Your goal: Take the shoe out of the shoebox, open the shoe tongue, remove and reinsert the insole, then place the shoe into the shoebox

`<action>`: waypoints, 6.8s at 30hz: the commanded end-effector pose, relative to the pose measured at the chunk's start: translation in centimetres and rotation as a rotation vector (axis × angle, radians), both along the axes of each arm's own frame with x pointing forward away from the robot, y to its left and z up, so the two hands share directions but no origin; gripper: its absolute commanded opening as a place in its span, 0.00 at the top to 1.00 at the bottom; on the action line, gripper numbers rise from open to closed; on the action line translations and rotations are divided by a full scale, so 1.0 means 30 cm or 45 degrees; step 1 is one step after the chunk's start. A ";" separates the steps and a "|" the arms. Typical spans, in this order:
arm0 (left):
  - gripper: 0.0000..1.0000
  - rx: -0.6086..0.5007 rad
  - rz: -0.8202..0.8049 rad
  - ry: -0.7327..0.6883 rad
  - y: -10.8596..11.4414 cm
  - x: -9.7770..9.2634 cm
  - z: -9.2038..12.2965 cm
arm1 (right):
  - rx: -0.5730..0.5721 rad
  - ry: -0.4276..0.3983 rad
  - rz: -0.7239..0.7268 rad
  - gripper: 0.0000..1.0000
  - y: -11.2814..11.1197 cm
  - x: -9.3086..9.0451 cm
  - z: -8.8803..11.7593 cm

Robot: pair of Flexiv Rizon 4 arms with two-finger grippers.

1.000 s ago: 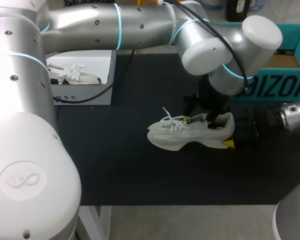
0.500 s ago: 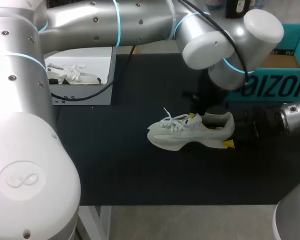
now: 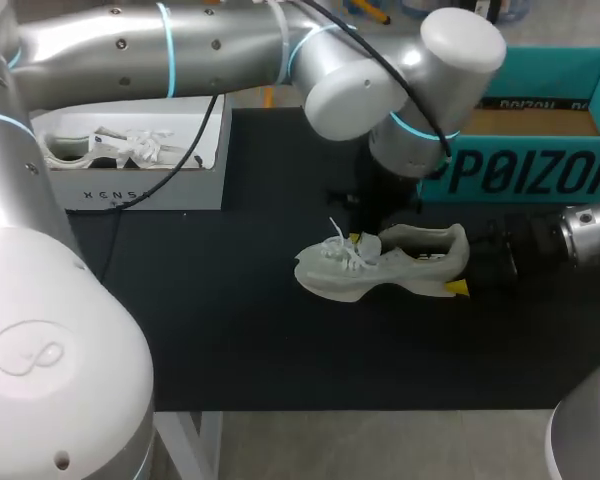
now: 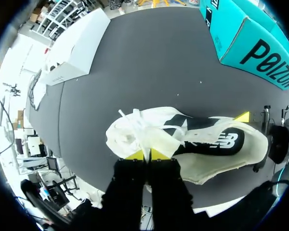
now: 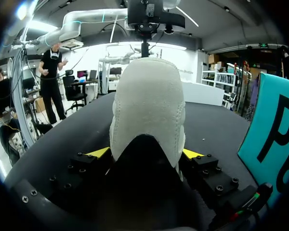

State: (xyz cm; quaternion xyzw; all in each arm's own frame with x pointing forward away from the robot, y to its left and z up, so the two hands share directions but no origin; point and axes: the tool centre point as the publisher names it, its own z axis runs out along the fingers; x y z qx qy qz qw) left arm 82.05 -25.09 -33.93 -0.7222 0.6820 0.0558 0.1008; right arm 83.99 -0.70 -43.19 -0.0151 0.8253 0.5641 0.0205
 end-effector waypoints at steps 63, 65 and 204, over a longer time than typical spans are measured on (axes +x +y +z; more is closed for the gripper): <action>0.00 0.033 -1.509 0.115 -0.093 0.090 0.306 | -0.004 0.000 -0.003 1.00 0.005 0.001 -0.007; 0.00 0.033 -1.509 0.115 -0.093 0.090 0.306 | -0.004 0.000 -0.003 1.00 0.005 0.001 -0.007; 1.00 0.296 -1.925 0.225 -0.225 0.024 -0.113 | -0.004 0.000 -0.003 1.00 0.005 0.001 -0.007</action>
